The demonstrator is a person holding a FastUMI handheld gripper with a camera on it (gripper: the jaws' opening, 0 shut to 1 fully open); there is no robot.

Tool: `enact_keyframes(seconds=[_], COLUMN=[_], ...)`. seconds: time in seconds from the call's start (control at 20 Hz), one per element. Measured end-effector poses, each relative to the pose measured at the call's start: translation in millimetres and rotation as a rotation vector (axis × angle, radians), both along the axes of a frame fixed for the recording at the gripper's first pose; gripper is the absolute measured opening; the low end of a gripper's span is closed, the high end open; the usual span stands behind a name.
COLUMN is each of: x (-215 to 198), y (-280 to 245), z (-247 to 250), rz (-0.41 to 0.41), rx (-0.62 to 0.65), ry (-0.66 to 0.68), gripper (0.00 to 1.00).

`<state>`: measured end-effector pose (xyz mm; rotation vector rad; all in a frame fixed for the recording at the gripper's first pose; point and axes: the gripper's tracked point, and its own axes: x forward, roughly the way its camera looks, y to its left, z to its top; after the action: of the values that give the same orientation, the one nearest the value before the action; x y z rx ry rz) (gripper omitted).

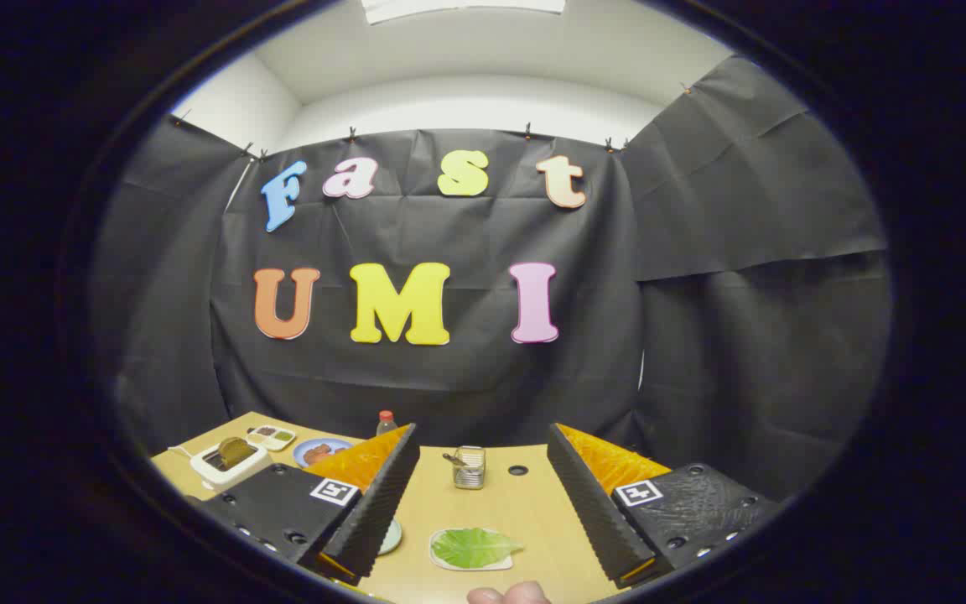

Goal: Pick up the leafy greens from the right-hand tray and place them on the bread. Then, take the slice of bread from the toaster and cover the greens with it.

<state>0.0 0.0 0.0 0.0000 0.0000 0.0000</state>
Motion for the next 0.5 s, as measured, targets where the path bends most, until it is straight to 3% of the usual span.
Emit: enact_keyframes(seconds=[0.5], x=[2], y=[-19], z=[-17], rz=[-0.013], rx=[0.032], ry=[0.039], gripper=[0.95])
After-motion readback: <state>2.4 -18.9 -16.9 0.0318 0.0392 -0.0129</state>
